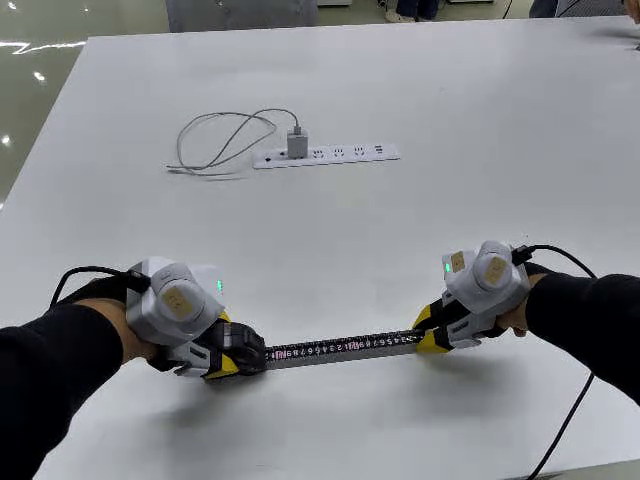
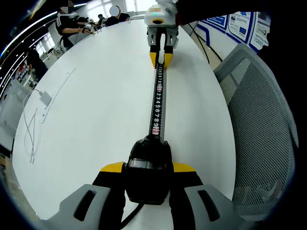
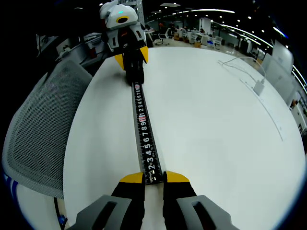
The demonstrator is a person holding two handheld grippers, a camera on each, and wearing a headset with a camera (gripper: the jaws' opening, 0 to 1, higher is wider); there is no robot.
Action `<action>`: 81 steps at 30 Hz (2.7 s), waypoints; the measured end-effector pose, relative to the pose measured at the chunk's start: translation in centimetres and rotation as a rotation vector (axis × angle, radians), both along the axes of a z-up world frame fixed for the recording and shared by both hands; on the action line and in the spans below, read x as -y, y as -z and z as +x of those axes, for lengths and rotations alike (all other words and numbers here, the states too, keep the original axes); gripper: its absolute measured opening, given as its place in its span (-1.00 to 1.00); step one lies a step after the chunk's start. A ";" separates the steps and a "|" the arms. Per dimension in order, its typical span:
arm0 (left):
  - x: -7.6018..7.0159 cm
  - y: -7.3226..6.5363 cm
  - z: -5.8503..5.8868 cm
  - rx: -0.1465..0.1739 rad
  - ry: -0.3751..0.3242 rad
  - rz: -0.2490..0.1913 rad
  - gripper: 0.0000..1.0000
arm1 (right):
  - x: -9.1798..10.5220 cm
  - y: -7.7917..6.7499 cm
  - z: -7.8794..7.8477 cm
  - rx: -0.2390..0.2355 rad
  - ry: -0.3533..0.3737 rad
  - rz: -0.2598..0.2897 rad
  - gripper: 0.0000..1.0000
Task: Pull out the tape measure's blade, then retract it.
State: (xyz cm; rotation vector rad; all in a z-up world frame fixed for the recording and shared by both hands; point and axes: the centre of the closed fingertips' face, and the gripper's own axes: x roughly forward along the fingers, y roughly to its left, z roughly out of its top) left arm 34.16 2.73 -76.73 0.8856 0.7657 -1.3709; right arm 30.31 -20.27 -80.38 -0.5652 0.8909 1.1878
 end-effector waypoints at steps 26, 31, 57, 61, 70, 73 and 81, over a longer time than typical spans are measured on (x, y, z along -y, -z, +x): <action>0.0 0.0 0.0 0.001 -0.001 -0.001 -0.41 | 0.8 0.0 0.0 -0.011 0.020 0.001 -0.81; 0.0 0.0 0.0 0.000 0.000 -0.001 -0.41 | 1.1 -0.1 -0.1 -0.011 0.025 0.002 -0.81; 0.1 0.0 0.0 0.005 0.002 -0.004 -0.40 | 1.6 0.0 -0.2 -0.011 0.025 -0.013 -0.79; 0.2 -0.1 0.1 0.005 0.005 -0.015 -0.39 | 1.5 0.0 -0.2 -0.003 0.002 -0.032 -0.78; 0.3 0.0 0.2 0.017 0.015 -0.005 -0.37 | 1.4 0.1 -0.3 0.007 -0.040 -0.074 -0.76; 0.2 0.1 0.2 0.027 0.034 0.015 -0.37 | 1.4 0.0 -0.3 0.010 -0.037 -0.068 -0.76; 0.0 0.1 0.2 0.027 0.035 0.039 -0.37 | 1.5 0.1 -0.4 0.027 -0.091 -0.117 -0.75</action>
